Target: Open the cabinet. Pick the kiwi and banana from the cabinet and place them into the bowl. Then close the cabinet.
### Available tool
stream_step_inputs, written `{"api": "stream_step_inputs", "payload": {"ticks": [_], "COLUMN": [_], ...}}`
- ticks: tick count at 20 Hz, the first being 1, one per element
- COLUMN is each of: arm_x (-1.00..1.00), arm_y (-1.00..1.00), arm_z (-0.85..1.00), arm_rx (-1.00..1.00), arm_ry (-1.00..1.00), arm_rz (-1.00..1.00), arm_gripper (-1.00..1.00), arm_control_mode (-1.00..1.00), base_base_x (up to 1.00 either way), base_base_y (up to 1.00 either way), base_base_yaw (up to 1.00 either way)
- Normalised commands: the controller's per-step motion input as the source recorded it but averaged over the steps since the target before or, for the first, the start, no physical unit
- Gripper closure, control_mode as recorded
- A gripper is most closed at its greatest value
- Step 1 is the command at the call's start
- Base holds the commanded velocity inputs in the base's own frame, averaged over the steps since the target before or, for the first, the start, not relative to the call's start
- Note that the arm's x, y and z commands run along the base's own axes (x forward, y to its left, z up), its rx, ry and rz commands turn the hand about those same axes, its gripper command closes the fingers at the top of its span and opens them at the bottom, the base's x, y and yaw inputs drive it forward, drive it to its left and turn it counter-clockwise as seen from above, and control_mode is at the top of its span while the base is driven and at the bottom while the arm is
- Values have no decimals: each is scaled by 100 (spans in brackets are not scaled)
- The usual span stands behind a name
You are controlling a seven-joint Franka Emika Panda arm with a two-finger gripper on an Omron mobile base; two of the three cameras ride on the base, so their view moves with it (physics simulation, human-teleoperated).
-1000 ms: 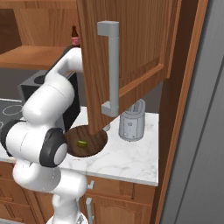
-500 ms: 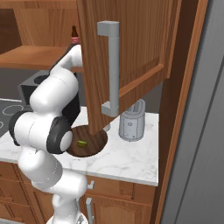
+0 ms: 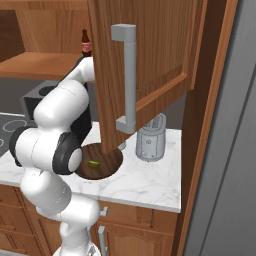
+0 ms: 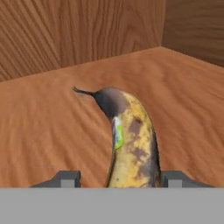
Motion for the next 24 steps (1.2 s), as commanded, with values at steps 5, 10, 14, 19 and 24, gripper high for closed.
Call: {"api": "stream_step_inputs", "payload": {"ticks": [5, 10, 14, 19, 24], "arm_x": [0, -9, -61, -87, -100], "arm_y": [0, 0, 9, 23, 21], "arm_z": [0, 0, 0, 6, 4], "arm_rx": [0, 0, 0, -4, -4], "arm_ry": [0, 0, -1, -3, -6], "arm_rz": [0, 0, 0, 0, 0], "arm_gripper": [100, 100, 100, 100, 100], "arm_control_mode": [-100, -100, -100, -100, -100], "base_base_x": [0, 0, 0, 0, 0], "base_base_y": [0, 0, 0, 0, 0], "base_base_yaw": [0, 0, 0, 0, 0]}}
